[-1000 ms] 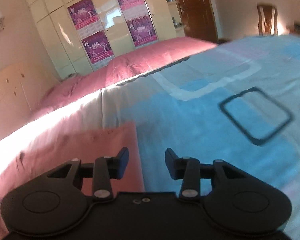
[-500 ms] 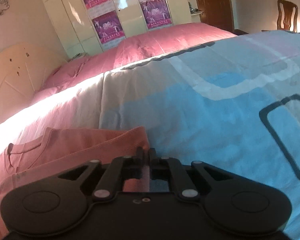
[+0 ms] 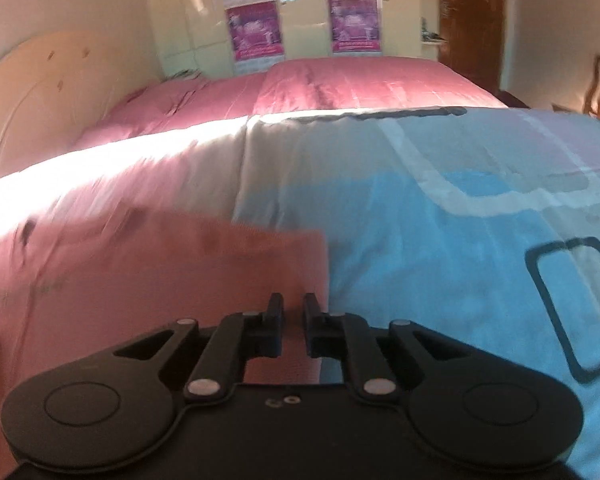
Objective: Fold small clothes
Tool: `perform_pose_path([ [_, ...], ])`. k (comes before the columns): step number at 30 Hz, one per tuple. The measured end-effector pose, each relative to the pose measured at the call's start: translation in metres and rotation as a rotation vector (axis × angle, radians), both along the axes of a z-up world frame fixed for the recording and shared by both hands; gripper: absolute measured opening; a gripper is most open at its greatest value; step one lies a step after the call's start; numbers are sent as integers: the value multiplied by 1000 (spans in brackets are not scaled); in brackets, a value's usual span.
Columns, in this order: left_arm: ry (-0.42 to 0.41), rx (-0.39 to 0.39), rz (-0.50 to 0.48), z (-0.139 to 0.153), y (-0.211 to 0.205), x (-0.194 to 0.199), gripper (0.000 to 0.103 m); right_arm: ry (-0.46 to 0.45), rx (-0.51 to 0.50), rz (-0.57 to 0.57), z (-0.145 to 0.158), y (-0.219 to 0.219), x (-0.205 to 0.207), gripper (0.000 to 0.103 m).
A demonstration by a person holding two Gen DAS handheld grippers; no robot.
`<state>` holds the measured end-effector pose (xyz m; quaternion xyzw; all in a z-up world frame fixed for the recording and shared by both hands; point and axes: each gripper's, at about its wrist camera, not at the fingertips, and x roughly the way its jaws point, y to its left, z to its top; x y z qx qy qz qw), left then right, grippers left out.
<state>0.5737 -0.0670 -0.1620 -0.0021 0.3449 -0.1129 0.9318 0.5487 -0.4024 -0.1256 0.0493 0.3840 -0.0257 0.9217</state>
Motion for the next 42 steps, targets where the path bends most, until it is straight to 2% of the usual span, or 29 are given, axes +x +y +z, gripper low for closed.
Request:
perform_pose_path([
  [5, 10, 26, -9, -12, 9, -33, 31, 12, -66, 43, 0, 15, -55, 13],
  [7, 5, 21, -7, -10, 17, -40, 31, 13, -77, 35, 2, 17, -70, 20],
  [11, -12, 19, 17, 4, 13, -45, 32, -16, -58, -4, 10, 20, -90, 19],
  [15, -5, 22, -5, 1, -1, -51, 33, -75, -32, 48, 17, 40, -101, 19],
  [17, -1, 29, 8, -1, 0, -51, 33, -46, -37, 73, 9, 47, -99, 15],
  [18, 2, 32, 19, -2, 3, -51, 33, -15, -51, 69, 3, 46, -96, 15],
  [20, 1, 45, 44, -4, 14, -51, 33, -14, -72, 38, 0, 38, -97, 12],
  [23, 1, -1, 37, -8, 33, -52, 37, -11, -76, 1, 2, 28, -97, 11],
  [26, 5, 5, 28, -7, 33, -50, 38, -2, -92, 6, 1, 32, -94, 13],
  [28, 4, -19, 45, -2, 37, -51, 39, -30, -63, -18, 10, 35, -97, 20],
  [31, 6, -34, 112, 1, 60, -55, 41, -65, -46, -41, 18, 40, -101, 23],
  [35, 15, -53, 253, 0, 125, -68, 45, -62, 15, -81, 19, 42, -97, 28],
  [38, -3, -24, 356, 0, 179, -85, 53, -58, 35, -93, 17, 53, -90, 30],
  [40, -10, -9, 437, 0, 213, -93, 62, -58, 43, -89, 14, 64, -86, 30],
  [42, -15, -20, 513, -2, 248, -101, 63, -52, 54, -82, 11, 77, -81, 30],
])
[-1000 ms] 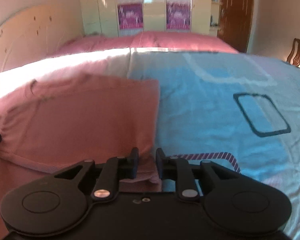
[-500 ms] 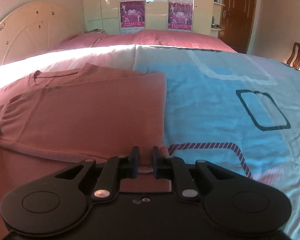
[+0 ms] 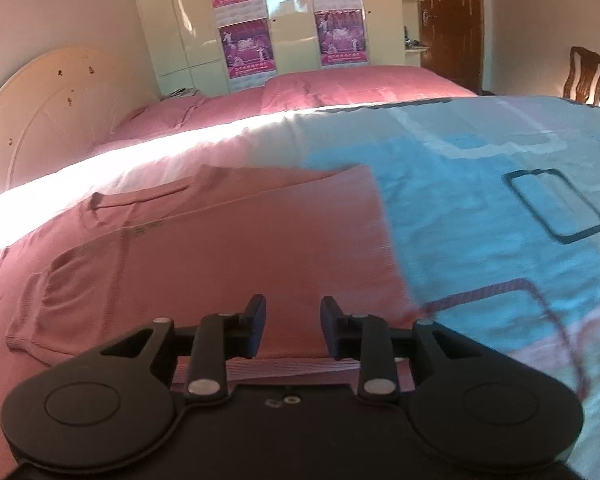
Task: Fold small clothes
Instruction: 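Grasp the other sleeve cuff with the left gripper and lift it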
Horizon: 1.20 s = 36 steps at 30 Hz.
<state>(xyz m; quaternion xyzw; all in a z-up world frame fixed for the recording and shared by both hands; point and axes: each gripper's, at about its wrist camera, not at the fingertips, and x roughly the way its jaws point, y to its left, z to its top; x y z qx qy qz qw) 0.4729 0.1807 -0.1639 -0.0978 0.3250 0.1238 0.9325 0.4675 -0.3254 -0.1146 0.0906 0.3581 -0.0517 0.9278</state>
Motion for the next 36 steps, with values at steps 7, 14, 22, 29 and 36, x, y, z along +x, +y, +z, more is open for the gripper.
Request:
perform_pose_path([
  [7, -21, -57, 196, -11, 109, 0, 62, -3, 49, -13, 1, 35, 21, 33],
  [14, -80, -151, 331, -28, 190, 9, 62, -13, 12, -31, 11, 48, 34, 35],
  [22, -177, -319, 410, -44, 252, 28, 27, 13, -22, -71, 10, 46, 36, 35],
  [29, -224, -270, 282, -26, 218, 42, 10, 7, -19, -82, 12, 40, 31, 35],
  [36, -282, -251, -20, 4, 104, 76, 10, -14, 1, -81, 15, 29, 25, 35],
])
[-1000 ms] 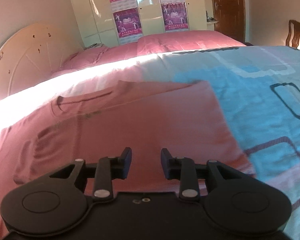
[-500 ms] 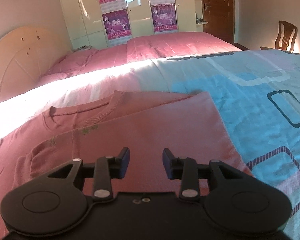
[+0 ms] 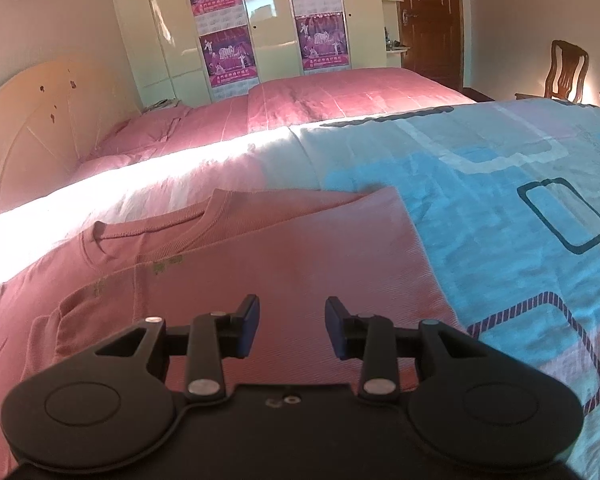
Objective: Fold small clothes
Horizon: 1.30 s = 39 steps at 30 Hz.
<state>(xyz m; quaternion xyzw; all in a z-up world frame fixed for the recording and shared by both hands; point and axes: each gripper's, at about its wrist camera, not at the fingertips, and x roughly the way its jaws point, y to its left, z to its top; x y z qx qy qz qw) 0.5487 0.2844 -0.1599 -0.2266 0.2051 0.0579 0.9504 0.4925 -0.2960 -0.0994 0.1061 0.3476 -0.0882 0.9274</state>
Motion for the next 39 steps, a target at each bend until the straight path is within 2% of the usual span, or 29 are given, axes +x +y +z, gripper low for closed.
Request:
perform_pose_path([
  [2, 11, 7, -87, 5, -41, 10, 10, -10, 7, 4, 1, -3, -2, 35],
  [8, 96, 184, -318, 6, -174, 43, 10, -27, 59, 7, 2, -15, -9, 35],
  [12, 119, 275, -437, 5, -252, 58, 10, -29, 94, 11, 1, -26, -17, 35],
  [17, 168, 362, -531, 0, -338, 59, 10, -22, 133, 11, -2, -42, -29, 36],
  [21, 220, 437, -576, -9, -388, 49, 12, -13, 155, 17, -4, -54, -35, 38],
  [23, 252, 474, -611, -20, -411, 44, 34, -9, 182, 20, -4, -59, -37, 46],
  [24, 253, 469, -643, -23, -418, 41, 58, -9, 195, 21, -4, -60, -37, 52],
  [25, 230, 471, -667, -24, -425, 37, 71, -12, 206, 24, -4, -62, -38, 52],
  [28, 184, 481, -677, -15, -428, 24, 72, -14, 238, 48, -4, -61, -36, 52],
  [30, 144, 471, -627, -3, -409, 10, 72, -15, 263, 75, -5, -57, -32, 52],
  [34, 110, 443, -471, 16, -333, -16, 72, 6, 340, 136, -12, -39, -19, 47],
  [39, 144, 503, -287, 13, -233, -47, 71, 59, 435, 201, -26, -9, -3, 45],
])
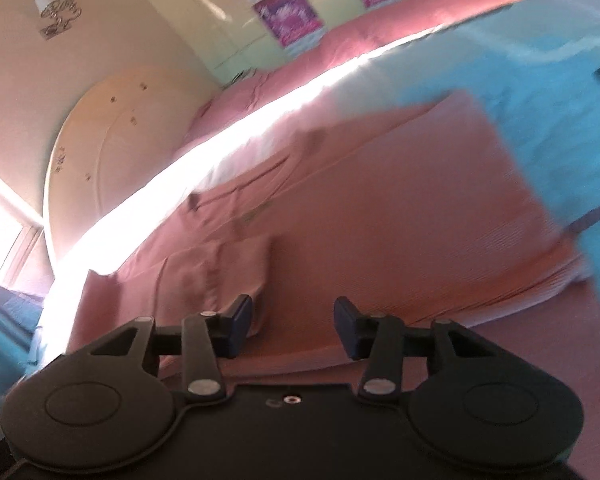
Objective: Fold small clothes
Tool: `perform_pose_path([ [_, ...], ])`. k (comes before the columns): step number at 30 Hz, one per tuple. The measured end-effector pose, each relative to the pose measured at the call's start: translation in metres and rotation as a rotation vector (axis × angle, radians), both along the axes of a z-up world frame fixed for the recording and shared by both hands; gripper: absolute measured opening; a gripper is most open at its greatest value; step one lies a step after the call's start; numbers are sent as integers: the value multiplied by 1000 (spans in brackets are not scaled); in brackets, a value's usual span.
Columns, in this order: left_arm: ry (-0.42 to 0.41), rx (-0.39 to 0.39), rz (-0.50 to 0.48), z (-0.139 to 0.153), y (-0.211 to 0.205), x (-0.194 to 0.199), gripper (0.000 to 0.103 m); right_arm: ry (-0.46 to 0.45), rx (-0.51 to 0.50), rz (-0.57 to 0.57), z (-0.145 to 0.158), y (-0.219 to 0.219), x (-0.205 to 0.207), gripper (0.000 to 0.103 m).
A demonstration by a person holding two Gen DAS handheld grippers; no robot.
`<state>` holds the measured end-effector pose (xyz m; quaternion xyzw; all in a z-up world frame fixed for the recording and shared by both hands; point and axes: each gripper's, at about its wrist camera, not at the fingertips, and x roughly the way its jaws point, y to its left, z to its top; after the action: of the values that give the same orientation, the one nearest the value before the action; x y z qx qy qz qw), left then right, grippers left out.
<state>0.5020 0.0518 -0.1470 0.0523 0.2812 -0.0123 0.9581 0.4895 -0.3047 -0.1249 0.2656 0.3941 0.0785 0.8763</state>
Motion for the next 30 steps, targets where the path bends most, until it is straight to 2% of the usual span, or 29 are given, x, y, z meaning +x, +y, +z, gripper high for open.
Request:
perform_pose_path([
  [3, 56, -6, 74, -11, 43, -6, 71, 26, 46, 26, -7, 14, 7, 45],
  [6, 120, -25, 90, -26, 57, 4, 71, 42, 91, 18, -13, 23, 14, 44],
  [7, 134, -38, 99, -32, 61, 9, 69, 45, 92, 18, -15, 27, 16, 41],
  [8, 146, -62, 109, -38, 63, 14, 66, 47, 80, 17, -15, 31, 18, 37],
  [10, 149, -102, 127, -44, 62, 26, 60, 51, 15, 23, -13, 41, 22, 10],
  [12, 141, -90, 126, -48, 60, 38, 55, 41, -63, 40, -6, 49, 24, 7],
  [14, 141, -95, 124, -50, 60, 44, 50, -15, -125, 54, 6, 53, 21, 6],
  [15, 144, -97, 120, -50, 62, 47, 44, -62, -162, 55, 18, 53, 16, 6],
  [17, 147, -100, 115, -52, 66, 52, 38, -144, -182, 6, 39, 41, 6, 6],
  [18, 148, -101, 113, -53, 70, 55, 31, -170, -181, -35, 48, 31, 1, 6],
  [20, 150, -109, 106, -52, 71, 57, 22, -161, -243, -76, 50, 16, -4, 6],
  [21, 153, -113, 93, -52, 70, 57, 12, -128, -261, -64, 45, 10, -2, 6],
  [24, 153, -76, 75, -50, 62, 58, 9, -74, -266, -49, 30, -1, -3, 6],
  [30, 160, -115, 73, -48, 69, 56, 9, -91, -286, -32, 27, 4, -12, 6],
])
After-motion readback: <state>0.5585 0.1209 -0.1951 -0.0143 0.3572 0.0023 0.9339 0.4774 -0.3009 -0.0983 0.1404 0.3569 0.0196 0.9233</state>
